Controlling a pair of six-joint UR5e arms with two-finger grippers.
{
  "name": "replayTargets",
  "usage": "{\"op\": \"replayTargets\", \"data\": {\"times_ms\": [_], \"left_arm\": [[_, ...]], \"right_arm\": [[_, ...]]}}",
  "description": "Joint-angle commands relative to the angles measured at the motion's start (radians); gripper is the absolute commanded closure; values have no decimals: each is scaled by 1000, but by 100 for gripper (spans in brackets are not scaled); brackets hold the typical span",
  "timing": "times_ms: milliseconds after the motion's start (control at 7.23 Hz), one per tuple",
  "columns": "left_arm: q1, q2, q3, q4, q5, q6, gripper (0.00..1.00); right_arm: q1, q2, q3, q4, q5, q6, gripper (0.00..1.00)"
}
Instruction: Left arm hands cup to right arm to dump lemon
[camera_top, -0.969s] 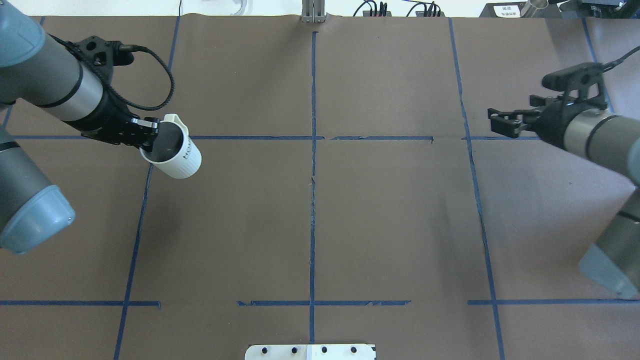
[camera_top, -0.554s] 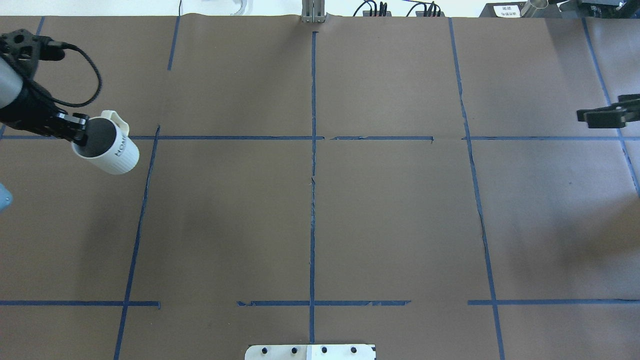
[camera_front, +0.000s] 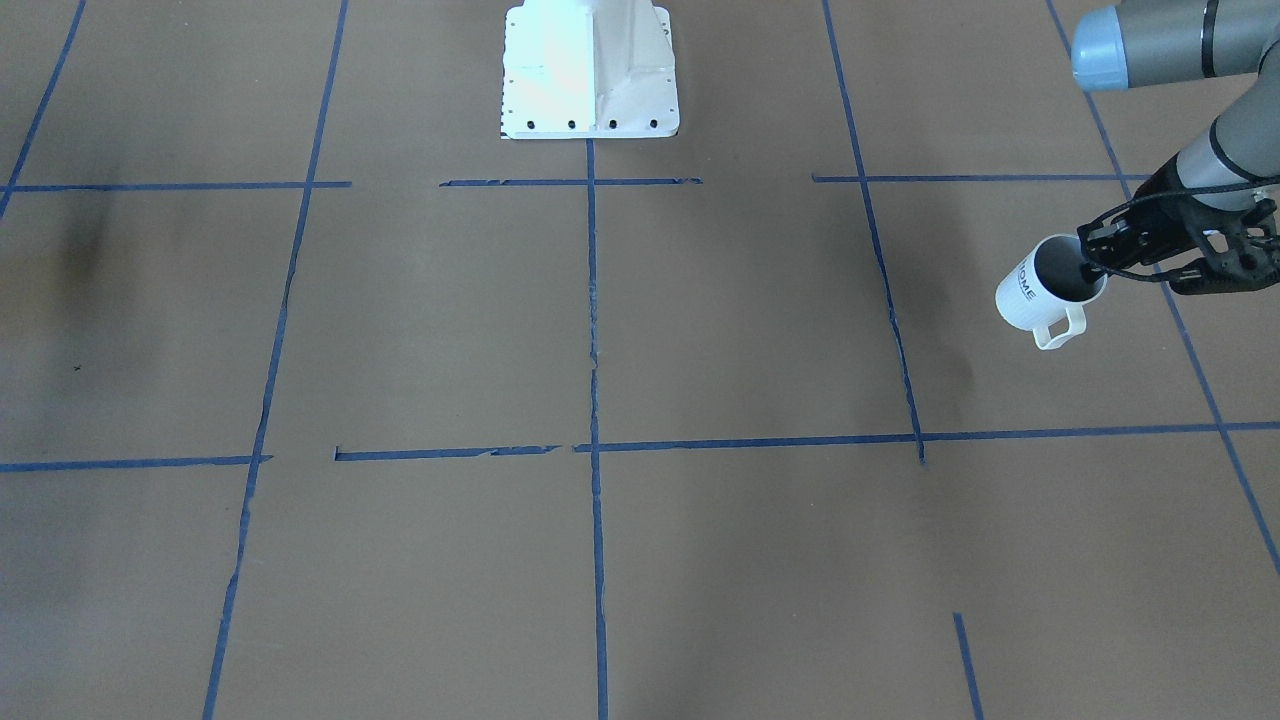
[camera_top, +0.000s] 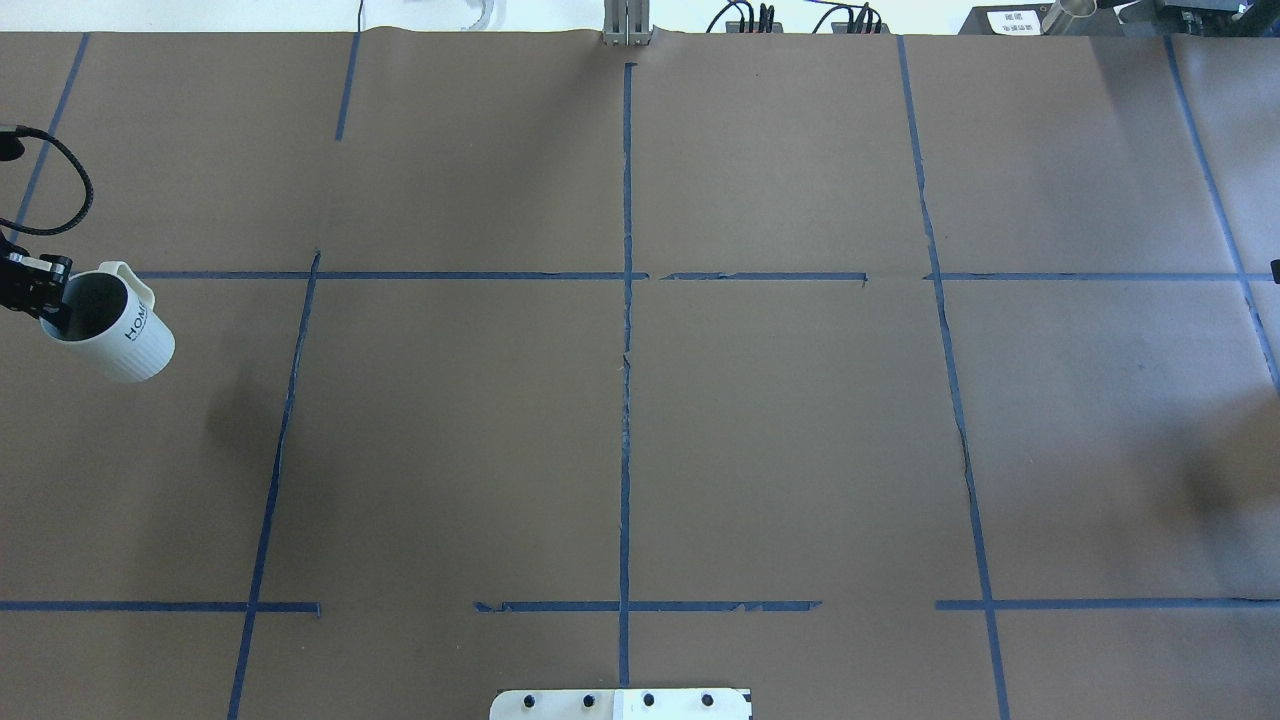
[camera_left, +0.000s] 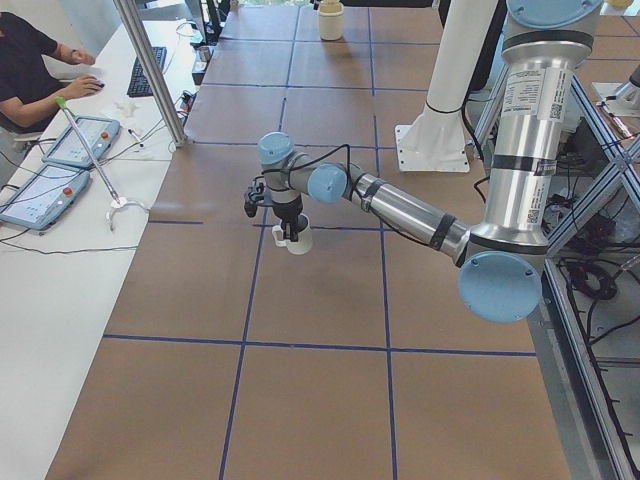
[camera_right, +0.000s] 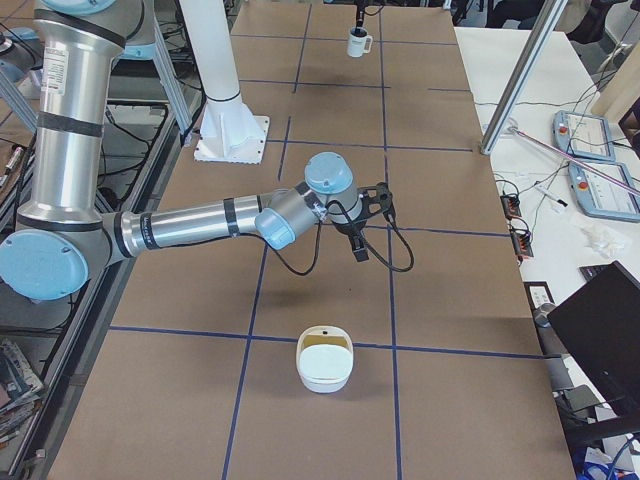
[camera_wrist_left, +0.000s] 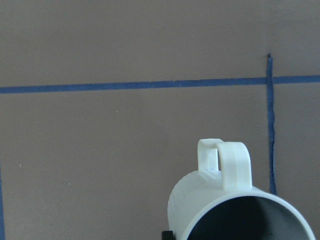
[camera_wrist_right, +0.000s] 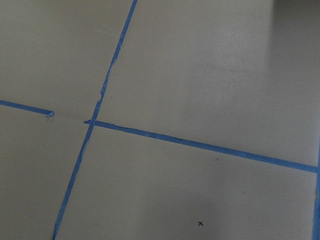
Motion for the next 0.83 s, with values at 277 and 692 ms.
{"op": "replayTargets", "data": {"times_ms": [277,692], "left_arm": [[1,123,112,-296,-22,-30,100],[1,132,135,-374,-22,-35,91]], "right_arm": [[-2,-17,20,-4,8,-2,0],[-3,-17,27,-2,8,-2,0]]}}
